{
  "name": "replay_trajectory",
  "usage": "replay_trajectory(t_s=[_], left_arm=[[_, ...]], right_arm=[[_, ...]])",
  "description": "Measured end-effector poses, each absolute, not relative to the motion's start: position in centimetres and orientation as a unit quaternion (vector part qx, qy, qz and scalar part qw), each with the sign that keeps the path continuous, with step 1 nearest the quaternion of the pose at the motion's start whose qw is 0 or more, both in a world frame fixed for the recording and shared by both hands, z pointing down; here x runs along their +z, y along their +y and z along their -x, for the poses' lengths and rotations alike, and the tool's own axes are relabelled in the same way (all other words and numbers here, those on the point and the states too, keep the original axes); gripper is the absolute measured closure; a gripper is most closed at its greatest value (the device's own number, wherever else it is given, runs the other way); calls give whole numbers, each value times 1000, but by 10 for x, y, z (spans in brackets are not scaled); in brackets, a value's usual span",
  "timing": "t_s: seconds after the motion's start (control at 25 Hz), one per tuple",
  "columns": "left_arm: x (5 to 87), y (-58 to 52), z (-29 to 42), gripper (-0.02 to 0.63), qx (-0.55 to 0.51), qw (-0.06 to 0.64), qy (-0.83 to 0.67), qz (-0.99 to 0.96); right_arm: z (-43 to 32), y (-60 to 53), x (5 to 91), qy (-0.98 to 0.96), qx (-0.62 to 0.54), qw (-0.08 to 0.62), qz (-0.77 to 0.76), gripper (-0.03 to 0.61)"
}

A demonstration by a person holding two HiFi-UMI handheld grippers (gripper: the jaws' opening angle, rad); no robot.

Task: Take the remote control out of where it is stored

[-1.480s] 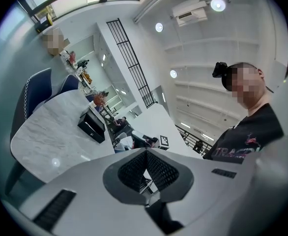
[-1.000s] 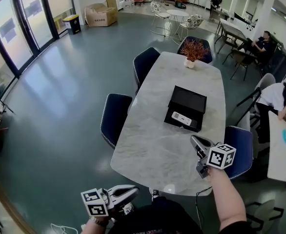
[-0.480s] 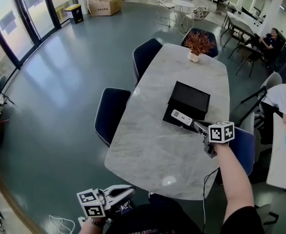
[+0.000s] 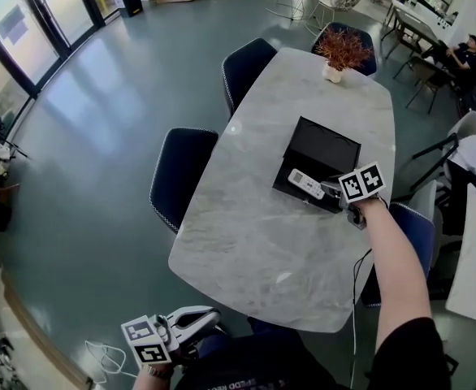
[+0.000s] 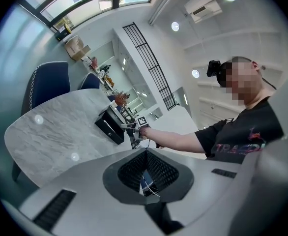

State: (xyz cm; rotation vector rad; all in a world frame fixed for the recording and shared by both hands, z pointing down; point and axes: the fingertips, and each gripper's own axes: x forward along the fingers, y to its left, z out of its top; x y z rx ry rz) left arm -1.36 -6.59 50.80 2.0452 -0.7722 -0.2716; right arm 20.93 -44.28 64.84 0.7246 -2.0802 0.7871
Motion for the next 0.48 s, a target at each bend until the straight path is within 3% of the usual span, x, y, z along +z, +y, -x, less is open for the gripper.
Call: replay_trajectory(t_s=[0.28,0.48], left_arm=[[518,-67,11,611,-112,461,-343,-811],[519,-69,3,611,-113,466,-353,-803]], right_arm=[[-209,-449,693,-800,293,471,-230,448],[-211,-452,706,-794,301,484,-210,422]])
